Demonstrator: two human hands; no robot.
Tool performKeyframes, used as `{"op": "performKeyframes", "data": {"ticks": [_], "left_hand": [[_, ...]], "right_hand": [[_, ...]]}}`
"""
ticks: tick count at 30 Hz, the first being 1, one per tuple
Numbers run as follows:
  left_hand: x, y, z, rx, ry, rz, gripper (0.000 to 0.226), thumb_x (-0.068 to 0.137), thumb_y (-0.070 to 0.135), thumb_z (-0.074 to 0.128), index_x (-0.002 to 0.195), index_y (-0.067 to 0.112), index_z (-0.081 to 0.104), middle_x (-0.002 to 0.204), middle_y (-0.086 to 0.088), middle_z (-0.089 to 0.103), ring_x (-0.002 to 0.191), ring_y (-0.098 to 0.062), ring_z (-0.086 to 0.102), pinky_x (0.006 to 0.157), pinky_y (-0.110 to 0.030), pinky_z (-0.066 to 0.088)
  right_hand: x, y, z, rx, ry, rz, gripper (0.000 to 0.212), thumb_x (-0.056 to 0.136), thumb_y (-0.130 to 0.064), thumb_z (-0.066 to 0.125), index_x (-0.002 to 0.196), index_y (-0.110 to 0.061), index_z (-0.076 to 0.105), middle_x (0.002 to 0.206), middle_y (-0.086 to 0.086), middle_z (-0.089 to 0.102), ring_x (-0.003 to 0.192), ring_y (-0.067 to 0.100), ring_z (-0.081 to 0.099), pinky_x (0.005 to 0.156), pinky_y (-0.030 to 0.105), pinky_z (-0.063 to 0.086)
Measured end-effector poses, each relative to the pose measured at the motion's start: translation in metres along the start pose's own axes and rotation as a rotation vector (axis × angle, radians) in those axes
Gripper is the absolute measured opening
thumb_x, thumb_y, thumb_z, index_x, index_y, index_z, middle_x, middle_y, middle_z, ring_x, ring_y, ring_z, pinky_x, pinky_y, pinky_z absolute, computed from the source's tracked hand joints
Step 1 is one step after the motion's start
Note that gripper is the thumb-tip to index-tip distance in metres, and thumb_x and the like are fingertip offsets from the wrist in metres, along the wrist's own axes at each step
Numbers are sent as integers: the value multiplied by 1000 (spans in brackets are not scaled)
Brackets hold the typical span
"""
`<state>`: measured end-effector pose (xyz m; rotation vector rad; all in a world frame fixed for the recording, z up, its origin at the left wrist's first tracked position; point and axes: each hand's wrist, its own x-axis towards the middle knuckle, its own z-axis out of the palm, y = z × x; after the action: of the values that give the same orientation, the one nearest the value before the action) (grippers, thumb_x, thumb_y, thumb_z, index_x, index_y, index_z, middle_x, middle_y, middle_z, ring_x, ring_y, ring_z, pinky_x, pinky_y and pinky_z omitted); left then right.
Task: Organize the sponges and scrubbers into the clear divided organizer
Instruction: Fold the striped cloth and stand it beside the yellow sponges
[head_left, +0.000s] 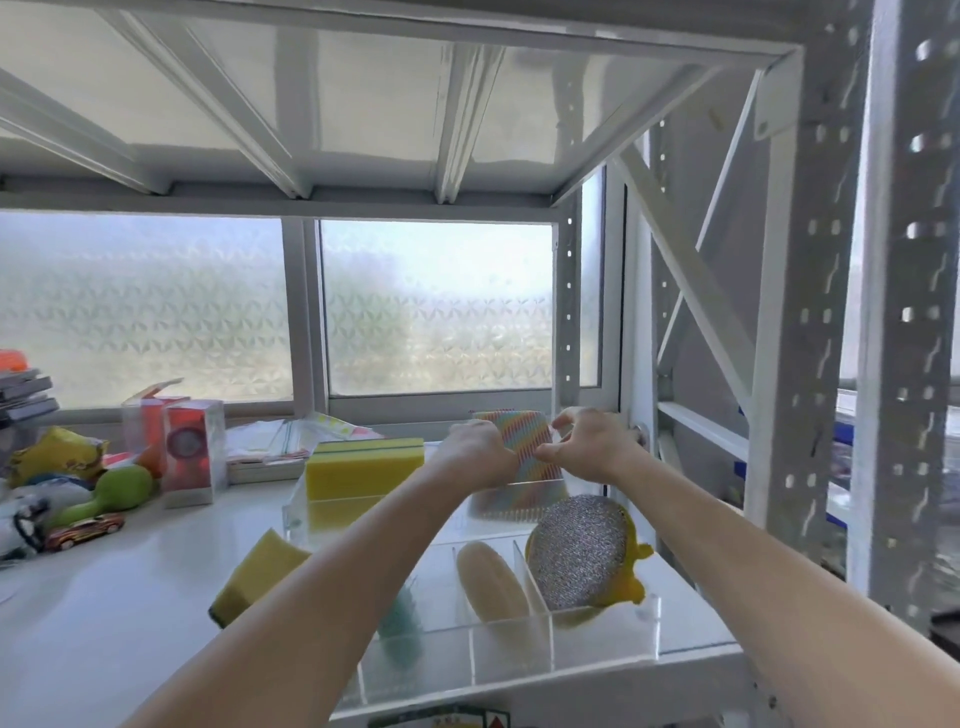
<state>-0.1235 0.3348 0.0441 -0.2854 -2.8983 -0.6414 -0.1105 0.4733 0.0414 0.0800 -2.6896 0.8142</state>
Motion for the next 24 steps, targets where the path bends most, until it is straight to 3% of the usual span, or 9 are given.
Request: {"op": "performKeyframes", "data": {"ticks": [3,6,8,11,15,18,24], "left_hand": [[-1,-2,2,-13,-49,-36,40,86,28,51,117,2,55,99,-10,54,93,-24,57,73,-28,44],[0,-10,1,-173,3,28,50,84,27,56,130,9,46,110,-9,61,98,-22,58,81,-30,47],[0,-14,-7,-257,72,118,57,84,23,57,138,18,39,121,-9,62,107,-24,59,90,-32,49],[-1,-17,-24,-288,105,254,55,85,18,56,137,28,43,125,-9,63,107,-25,62,91,-37,53],[-5,-20,-36,-226,58,345,48,85,18,56,130,35,53,123,-5,64,105,-21,62,84,-30,52],[-5,-23,-33,-282,71,349,49,84,13,57,130,31,54,125,-6,62,103,-19,61,83,-27,50],[-3,-31,-25,-400,88,228,67,75,7,63,137,19,42,134,-11,50,117,-25,53,99,-36,47]], "right_hand": [[1,2,4,-1,-6,9,56,84,-30,66,131,-4,51,122,12,63,109,23,59,82,24,39],[1,1,4,36,-8,9,49,86,-28,65,125,-1,53,118,13,64,102,21,59,82,28,43],[2,0,2,66,19,-10,64,84,-31,67,135,-1,42,131,14,56,114,24,55,85,27,42],[6,-6,-3,151,74,-69,84,79,-27,71,145,-1,26,143,16,43,128,28,45,92,28,40],[10,-15,-7,314,52,-117,71,81,-9,64,142,-4,29,114,11,54,97,23,56,74,26,49],[7,-16,-5,314,42,-100,61,83,-8,60,139,-7,35,106,9,53,92,22,56,80,33,54],[9,-18,0,398,69,-22,39,87,-11,53,124,-2,45,93,6,55,84,20,57,84,37,53]]}}
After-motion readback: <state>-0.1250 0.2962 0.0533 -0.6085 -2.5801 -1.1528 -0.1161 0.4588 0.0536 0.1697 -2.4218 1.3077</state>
